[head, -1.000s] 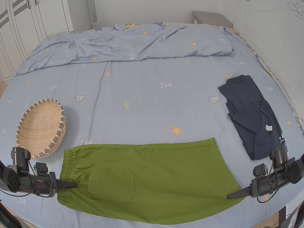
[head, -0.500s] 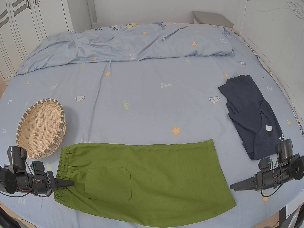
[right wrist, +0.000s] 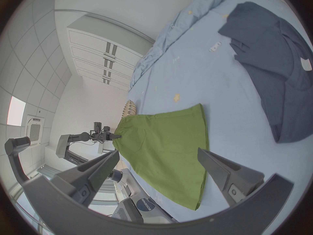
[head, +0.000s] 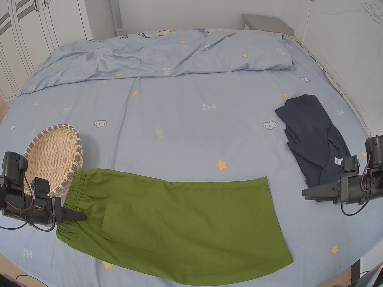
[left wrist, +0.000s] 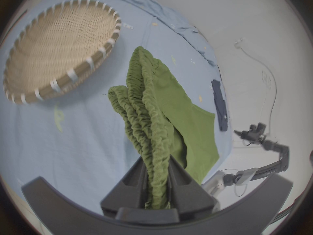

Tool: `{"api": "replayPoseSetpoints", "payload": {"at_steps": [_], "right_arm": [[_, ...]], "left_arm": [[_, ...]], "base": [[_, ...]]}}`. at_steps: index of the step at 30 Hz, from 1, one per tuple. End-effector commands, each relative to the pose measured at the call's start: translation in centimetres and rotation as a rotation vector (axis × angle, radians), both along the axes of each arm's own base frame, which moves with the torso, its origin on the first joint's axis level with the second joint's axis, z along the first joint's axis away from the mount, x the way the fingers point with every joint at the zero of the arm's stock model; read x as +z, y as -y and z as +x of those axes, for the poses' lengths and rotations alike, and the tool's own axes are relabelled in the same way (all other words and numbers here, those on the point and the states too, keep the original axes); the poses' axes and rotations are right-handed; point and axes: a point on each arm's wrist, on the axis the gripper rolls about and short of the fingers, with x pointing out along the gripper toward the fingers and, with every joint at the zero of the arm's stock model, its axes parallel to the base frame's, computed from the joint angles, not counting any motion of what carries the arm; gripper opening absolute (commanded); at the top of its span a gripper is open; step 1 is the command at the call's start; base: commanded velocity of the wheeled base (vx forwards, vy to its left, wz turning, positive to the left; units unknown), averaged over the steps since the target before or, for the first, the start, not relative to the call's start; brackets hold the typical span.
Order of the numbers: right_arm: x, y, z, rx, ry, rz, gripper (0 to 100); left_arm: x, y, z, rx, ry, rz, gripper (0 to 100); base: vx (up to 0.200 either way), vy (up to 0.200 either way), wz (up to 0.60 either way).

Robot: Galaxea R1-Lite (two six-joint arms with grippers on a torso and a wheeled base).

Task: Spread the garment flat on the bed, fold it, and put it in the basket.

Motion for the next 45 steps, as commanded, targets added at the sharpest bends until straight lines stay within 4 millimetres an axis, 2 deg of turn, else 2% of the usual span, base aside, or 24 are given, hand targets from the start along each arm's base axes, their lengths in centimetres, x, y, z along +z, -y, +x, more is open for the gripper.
{"api": "replayPoseSetpoints", "payload": {"at_steps": [1, 4, 9, 13, 19, 20, 23, 24, 28, 30, 33, 34, 37, 45], "right_arm": [[3.3, -0.6, -1.1, 0.022, 0.1, 0.004, 100], [3.1, -0.5, -1.1, 0.028, 0.11, -0.002, 100], [3.0, -0.6, -1.0, 0.031, 0.108, -0.004, 100], [3.0, -0.6, -1.1, 0.034, 0.108, -0.004, 100], [3.1, -0.7, -1.1, 0.035, 0.109, -0.004, 100], [3.0, -0.8, -1.2, 0.04, 0.106, -0.005, 100], [2.9, -1.0, -1.2, 0.05, 0.103, -0.004, 100], [2.9, -1.1, -1.3, 0.054, 0.102, -0.007, 100], [2.9, -1.3, -1.3, 0.058, 0.099, -0.01, 100], [2.8, -1.7, -1.4, 0.056, 0.1, -0.032, 100], [2.8, -2.2, -1.5, 0.034, 0.104, -0.075, 100], [2.8, -2.2, -1.5, 0.034, 0.106, -0.077, 100], [2.7, -2.4, -1.6, 0.031, 0.109, -0.089, 100], [2.7, -2.4, -1.6, 0.031, 0.107, -0.09, 100]], "left_arm": [[2.2, -1.0, 0.8, 0.021, 0.077, 0.165, 0], [2.4, -1.4, 0.9, 0.058, 0.08, 0.205, 0], [4.0, -1.4, 0.1, 0.083, 0.144, 0.231, 0], [3.9, -0.8, -0.1, 0.053, 0.141, 0.229, 0], [5.4, 1.0, -0.9, -0.01, 0.219, 0.246, 0], [6.6, 2.4, -1.6, -0.04, 0.256, 0.305, 0], [7.3, 3.5, -1.9, -0.064, 0.245, 0.356, 0], [8.2, 4.7, -2.2, -0.107, 0.251, 0.389, 0], [9.4, 6.6, -2.3, -0.188, 0.304, 0.383, 0], [10.8, 8.5, -2.6, -0.268, 0.343, 0.358, 0], [12.2, 10.6, -2.7, -0.301, 0.339, 0.36, 0], [12.3, 10.8, -2.7, -0.303, 0.336, 0.359, 0], [12.1, 13.7, -3.1, -0.372, 0.33, 0.362, 0], [10.7, 18.0, -2.6, -0.466, 0.28, 0.323, 0]], "base": [[0.0, 0.0, 0.0], [0.0, 0.0, 0.0], [0.0, 0.0, 0.0], [0.0, 0.0, 0.0], [0.0, 0.0, 0.0], [0.0, 0.0, 0.0], [0.0, 0.0, 0.0], [0.0, 0.0, 0.0], [0.0, 0.0, 0.0], [0.0, 0.0, 0.0], [0.0, 0.0, 0.0], [0.0, 0.0, 0.0], [0.0, 0.0, 0.0], [0.0, 0.0, 0.0]]}}
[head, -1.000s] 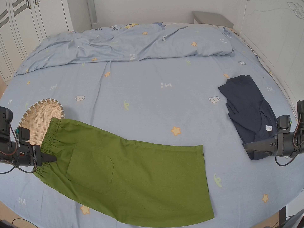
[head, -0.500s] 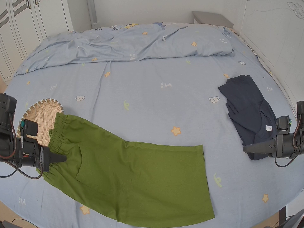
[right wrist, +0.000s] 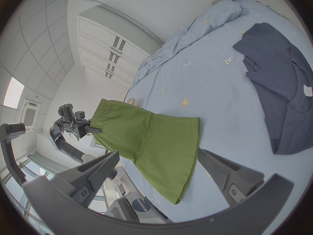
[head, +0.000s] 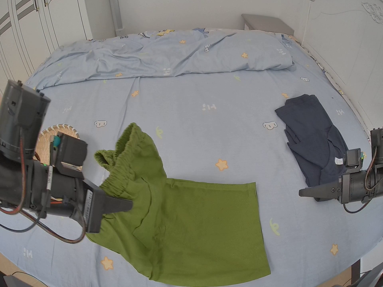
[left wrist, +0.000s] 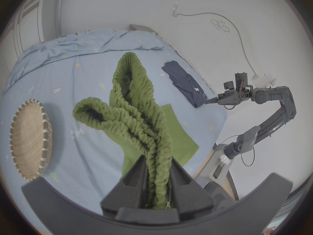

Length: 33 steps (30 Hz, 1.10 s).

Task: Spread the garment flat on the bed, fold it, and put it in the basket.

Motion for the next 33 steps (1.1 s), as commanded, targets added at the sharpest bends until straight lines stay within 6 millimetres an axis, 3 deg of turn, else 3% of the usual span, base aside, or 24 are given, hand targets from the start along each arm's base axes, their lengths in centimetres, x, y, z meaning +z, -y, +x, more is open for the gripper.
{"api": "replayPoseSetpoints", "payload": {"at_steps": [1, 8, 11, 12, 33], "right_arm": [[0.0, -0.2, -0.1, 0.005, 0.001, -0.005, 100], [0.0, -0.2, 0.0, 0.001, 0.001, -0.006, 100], [0.0, -0.2, 0.0, 0.001, 0.001, -0.006, 100], [0.0, -0.2, 0.0, 0.001, 0.001, -0.005, 100], [0.1, 0.0, 0.1, -0.012, 0.004, -0.002, 100]], "left_arm": [[-1.2, 4.1, 1.0, -0.056, -0.052, 0.004, 0], [-3.0, 7.9, 1.1, -0.003, -0.09, -0.011, 0], [-3.0, 7.9, 1.1, -0.003, -0.09, -0.011, 0], [-4.0, 9.7, 1.4, 0.014, -0.106, -0.04, 0], [-7.8, 14.9, 1.3, -0.009, -0.178, -0.074, 0]], "base": [[0.0, 0.0, 0.0], [0.0, 0.0, 0.0], [0.0, 0.0, 0.0], [0.0, 0.0, 0.0], [0.0, 0.0, 0.0]]}}
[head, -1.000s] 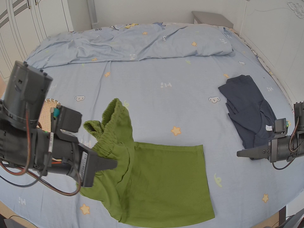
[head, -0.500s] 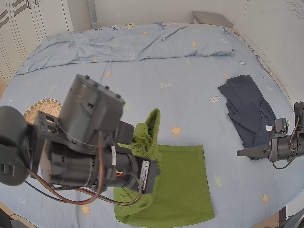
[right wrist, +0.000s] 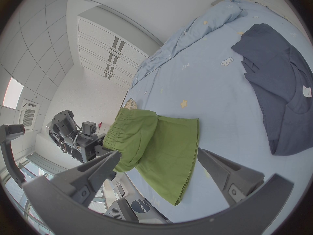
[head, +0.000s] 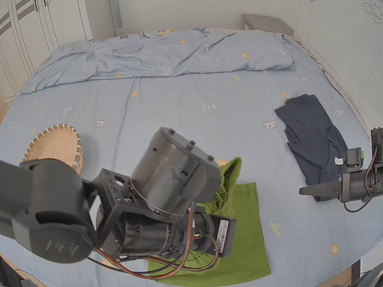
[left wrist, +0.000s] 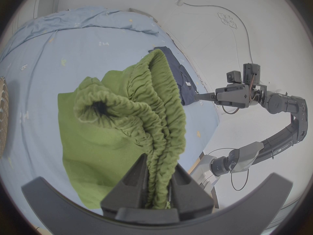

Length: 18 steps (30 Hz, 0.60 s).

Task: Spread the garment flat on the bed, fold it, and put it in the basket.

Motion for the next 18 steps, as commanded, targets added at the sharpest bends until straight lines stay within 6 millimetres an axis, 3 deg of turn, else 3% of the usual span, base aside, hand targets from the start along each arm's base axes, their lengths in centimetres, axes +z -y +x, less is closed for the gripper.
{"api": "replayPoseSetpoints", "payload": {"at_steps": [1, 2, 11, 16, 18], "right_arm": [[0.0, 0.0, 0.1, -0.002, 0.0, 0.001, 100], [0.0, 0.0, 0.1, -0.002, 0.0, 0.001, 100], [0.0, 0.0, 0.1, -0.002, -0.001, 0.002, 100], [-0.1, -0.1, 0.0, 0.006, -0.005, 0.001, 100], [-0.1, -0.2, 0.0, 0.013, -0.006, 0.0, 100]], "left_arm": [[-1.8, 1.4, 0.2, -0.019, -0.024, 0.033, 0], [-2.0, 1.7, 0.2, -0.022, -0.021, 0.031, 100], [-2.7, 3.7, -0.7, -0.049, -0.026, -0.047, 100], [-2.4, 3.5, -0.4, -0.017, -0.041, -0.079, 100], [-1.6, 2.0, 0.9, 0.05, -0.056, -0.113, 100]], "base": [[0.0, 0.0, 0.0], [0.0, 0.0, 0.0], [0.0, 0.0, 0.0], [0.0, 0.0, 0.0], [0.0, 0.0, 0.0]]}}
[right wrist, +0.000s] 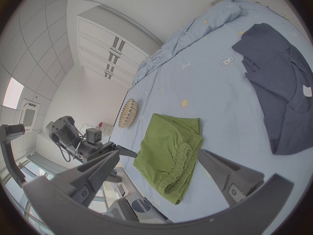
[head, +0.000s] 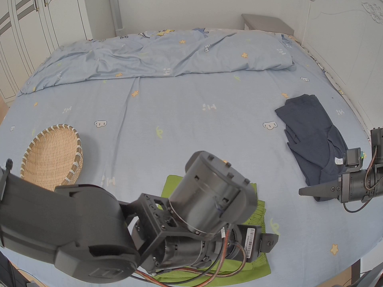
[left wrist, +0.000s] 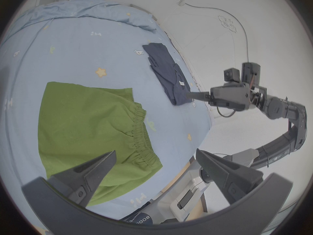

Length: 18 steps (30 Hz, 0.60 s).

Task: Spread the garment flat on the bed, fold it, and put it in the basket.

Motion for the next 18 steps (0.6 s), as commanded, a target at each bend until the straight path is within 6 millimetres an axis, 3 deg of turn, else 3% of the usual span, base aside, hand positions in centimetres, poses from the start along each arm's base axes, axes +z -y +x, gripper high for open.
{"api": "replayPoseSetpoints", "payload": {"at_steps": [1, 4, 5, 6, 8, 9, 13, 18], "right_arm": [[-0.1, -0.2, 0.0, 0.009, -0.001, -0.001, 100], [0.0, -0.2, -0.1, 0.012, 0.0, 0.0, 100], [0.0, -0.2, -0.1, 0.012, 0.0, 0.0, 100], [0.0, -0.2, -0.1, 0.012, 0.003, 0.001, 100], [0.0, -0.2, -0.1, 0.012, 0.003, 0.001, 100], [0.3, 0.0, 0.1, -0.003, 0.012, 0.005, 100], [1.2, 0.5, -0.1, -0.031, 0.036, 0.02, 100], [2.0, 0.7, -0.8, -0.041, 0.06, 0.036, 100]], "left_arm": [[1.2, -2.5, 2.0, 0.09, -0.017, -0.049, 100], [2.4, -6.0, 4.0, 0.13, -0.055, -0.112, 100], [2.4, -6.0, 4.0, 0.13, -0.055, -0.112, 100], [2.6, -9.2, 5.4, 0.148, -0.105, -0.157, 100], [2.6, -9.2, 5.4, 0.148, -0.105, -0.157, 100], [0.9, -13.3, 7.0, 0.175, -0.214, -0.192, 100], [-3.0, -17.3, 8.5, 0.192, -0.337, -0.203, 100], [-7.7, -20.7, 11.6, 0.273, -0.37, -0.178, 100]], "base": [[0.0, 0.0, 0.0], [0.0, 0.0, 0.0], [0.0, 0.0, 0.0], [0.0, 0.0, 0.0], [0.0, 0.0, 0.0], [0.0, 0.0, 0.0], [0.0, 0.0, 0.0], [0.0, 0.0, 0.0]]}}
